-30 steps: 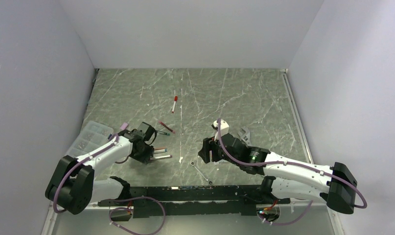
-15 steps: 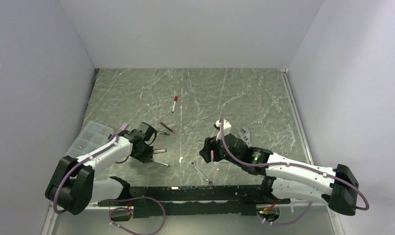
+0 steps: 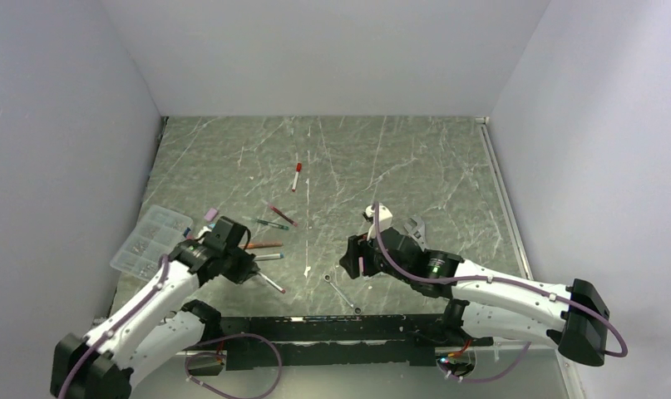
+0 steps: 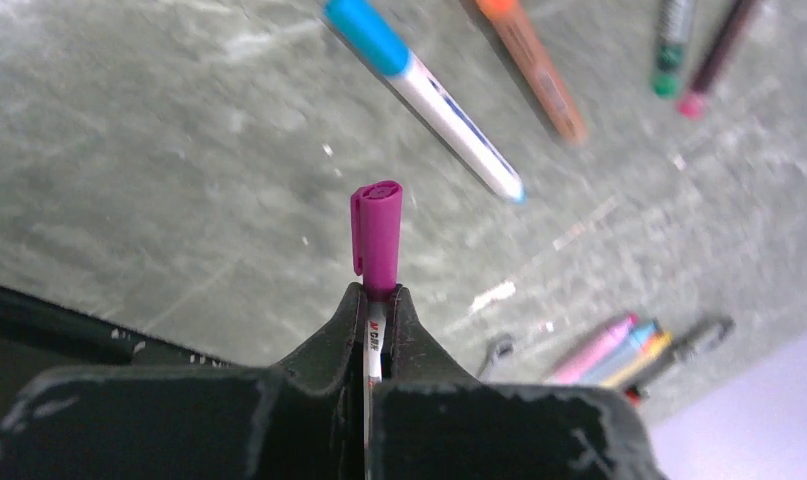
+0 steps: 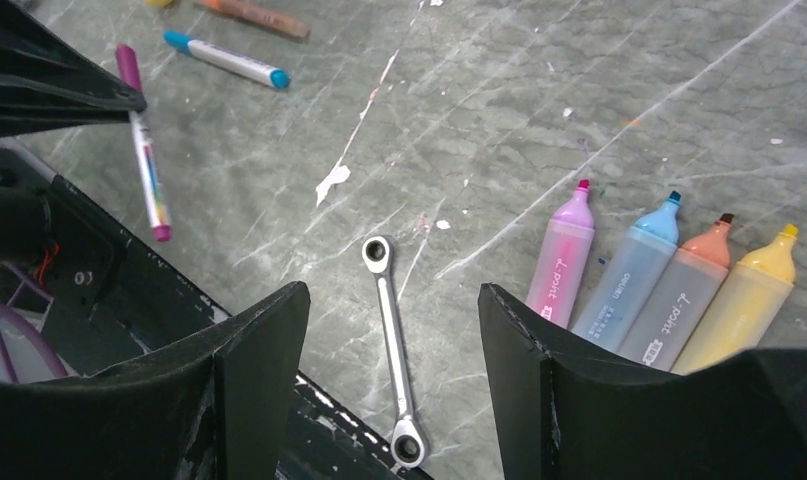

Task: Open the pen caps

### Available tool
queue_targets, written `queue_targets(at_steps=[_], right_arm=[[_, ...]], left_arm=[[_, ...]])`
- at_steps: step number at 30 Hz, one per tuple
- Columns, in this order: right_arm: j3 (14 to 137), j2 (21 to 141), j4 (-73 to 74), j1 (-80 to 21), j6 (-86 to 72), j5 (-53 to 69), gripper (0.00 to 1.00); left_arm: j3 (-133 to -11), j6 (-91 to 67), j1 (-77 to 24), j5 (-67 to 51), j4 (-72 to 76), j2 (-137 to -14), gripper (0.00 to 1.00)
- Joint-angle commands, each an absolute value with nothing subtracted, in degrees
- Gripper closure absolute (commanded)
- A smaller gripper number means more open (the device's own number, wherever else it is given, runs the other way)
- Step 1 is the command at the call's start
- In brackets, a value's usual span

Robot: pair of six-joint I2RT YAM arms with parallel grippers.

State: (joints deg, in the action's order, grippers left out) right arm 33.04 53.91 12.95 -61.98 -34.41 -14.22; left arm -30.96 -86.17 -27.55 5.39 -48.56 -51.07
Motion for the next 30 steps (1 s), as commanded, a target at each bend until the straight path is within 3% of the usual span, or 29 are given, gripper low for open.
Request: queue_targets(at_steps=[1,6,11,16,20,30], right_arm=[[35.9,54.1,10.5,-62.2,-33.1,-11.0,0.33],[36.3,53.5,1.0,-62.2,-35.0,1.0,0.28],[37.1,54.8,-11.0,-62.2,-39.3,8.9,0.21],[39.2,55.4,-15.1,-62.2,-39.8,8.9,0.20],[41.1,56.9,-13.7,-62.2,-40.0,7.0,0.21],[40.4,58.3,-14.2,-62.1,-42.8,0.2,0.28]], left_arm=[[-37.1,-81.3,-28.0,2.6,-56.8,-43.8,1.00],[-40.2,-67.1,-28.1,-2.7,-49.1,-37.6,1.00],[-30.2,-58.4,-28.1,-18.2,-12.9,-31.9,1.00],[-26.7,-58.7,-28.1,-28.3,12.1,-37.8,1.00],[-29.3,-57.6,-28.1,-34.6,20.0,-42.6,1.00],[-27.8,-59.8,-28.1,-36.6,27.0,-42.2,1.00]])
